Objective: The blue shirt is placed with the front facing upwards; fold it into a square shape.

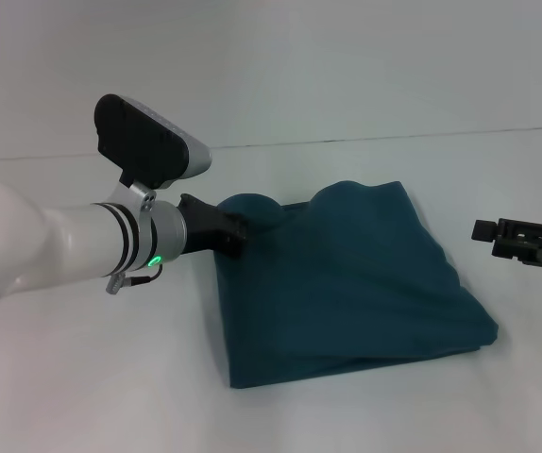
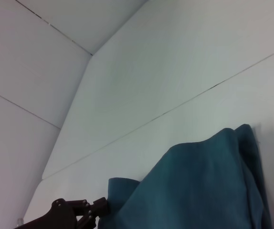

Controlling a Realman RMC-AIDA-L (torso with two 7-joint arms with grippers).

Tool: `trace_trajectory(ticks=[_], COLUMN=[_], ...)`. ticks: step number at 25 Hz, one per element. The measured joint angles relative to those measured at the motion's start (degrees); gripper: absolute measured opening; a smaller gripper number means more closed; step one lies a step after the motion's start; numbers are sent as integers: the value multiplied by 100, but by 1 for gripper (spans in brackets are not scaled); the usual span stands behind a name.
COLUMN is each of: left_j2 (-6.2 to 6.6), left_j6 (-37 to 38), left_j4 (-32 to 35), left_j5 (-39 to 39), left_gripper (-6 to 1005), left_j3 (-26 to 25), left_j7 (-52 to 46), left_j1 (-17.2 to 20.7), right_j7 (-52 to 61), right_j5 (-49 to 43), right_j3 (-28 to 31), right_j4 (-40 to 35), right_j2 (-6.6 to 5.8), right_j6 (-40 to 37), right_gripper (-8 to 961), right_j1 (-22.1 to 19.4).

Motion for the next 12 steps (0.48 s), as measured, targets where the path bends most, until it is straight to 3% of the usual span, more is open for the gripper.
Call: trace_trajectory(ticks=[12], left_j2=[31], left_j6=[-39], left_j4=[15], left_j5=[0], left_gripper=[1], left_j3=[-105], left_j7=[5], left_j1=[20], right_j7=[-10], right_j5=[3], right_j3=[0], right_j4=[0], right_j2=[7], right_j6=[9], right_gripper=[750], right_j1=[-21])
